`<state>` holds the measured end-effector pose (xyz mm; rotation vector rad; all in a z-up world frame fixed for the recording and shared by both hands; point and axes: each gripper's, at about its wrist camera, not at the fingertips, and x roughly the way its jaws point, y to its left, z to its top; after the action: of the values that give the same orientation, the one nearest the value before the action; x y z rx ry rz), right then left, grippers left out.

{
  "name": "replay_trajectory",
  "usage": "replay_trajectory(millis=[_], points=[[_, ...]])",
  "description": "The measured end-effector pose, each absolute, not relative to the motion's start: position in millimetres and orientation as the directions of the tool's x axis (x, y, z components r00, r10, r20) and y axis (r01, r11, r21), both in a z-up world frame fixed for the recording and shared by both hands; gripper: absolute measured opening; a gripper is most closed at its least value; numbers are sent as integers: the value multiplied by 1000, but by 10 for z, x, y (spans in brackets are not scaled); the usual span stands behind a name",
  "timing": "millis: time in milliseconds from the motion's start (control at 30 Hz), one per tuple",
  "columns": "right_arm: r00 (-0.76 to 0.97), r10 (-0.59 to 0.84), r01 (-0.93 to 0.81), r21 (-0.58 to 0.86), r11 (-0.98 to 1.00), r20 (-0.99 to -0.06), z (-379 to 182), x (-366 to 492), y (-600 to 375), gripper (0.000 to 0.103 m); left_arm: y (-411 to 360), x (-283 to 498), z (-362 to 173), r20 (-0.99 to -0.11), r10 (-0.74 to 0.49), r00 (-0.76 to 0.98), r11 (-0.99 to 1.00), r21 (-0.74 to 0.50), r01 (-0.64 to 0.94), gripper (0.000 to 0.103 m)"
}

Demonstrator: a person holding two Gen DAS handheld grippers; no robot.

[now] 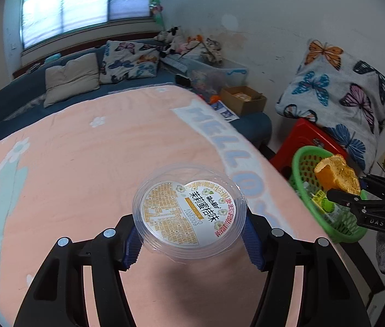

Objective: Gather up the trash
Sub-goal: 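Drop the orange peel into the basket with the right gripper while the left drops the dessert cup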

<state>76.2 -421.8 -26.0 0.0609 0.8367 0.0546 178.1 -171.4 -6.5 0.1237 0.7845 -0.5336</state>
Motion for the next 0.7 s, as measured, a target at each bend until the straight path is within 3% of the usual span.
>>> replay_trajectory(millis=[367,700], points=[[643,-61,167,62,984,-763,-374,246,-4933,59,-2503,1532,73,-686,-505,523,772,-88,629,60],[635,-77,226,90,970,-768,-446,43,-5179,66,-3100,1422,139,-690,-548,473,709,-84,700,60]])
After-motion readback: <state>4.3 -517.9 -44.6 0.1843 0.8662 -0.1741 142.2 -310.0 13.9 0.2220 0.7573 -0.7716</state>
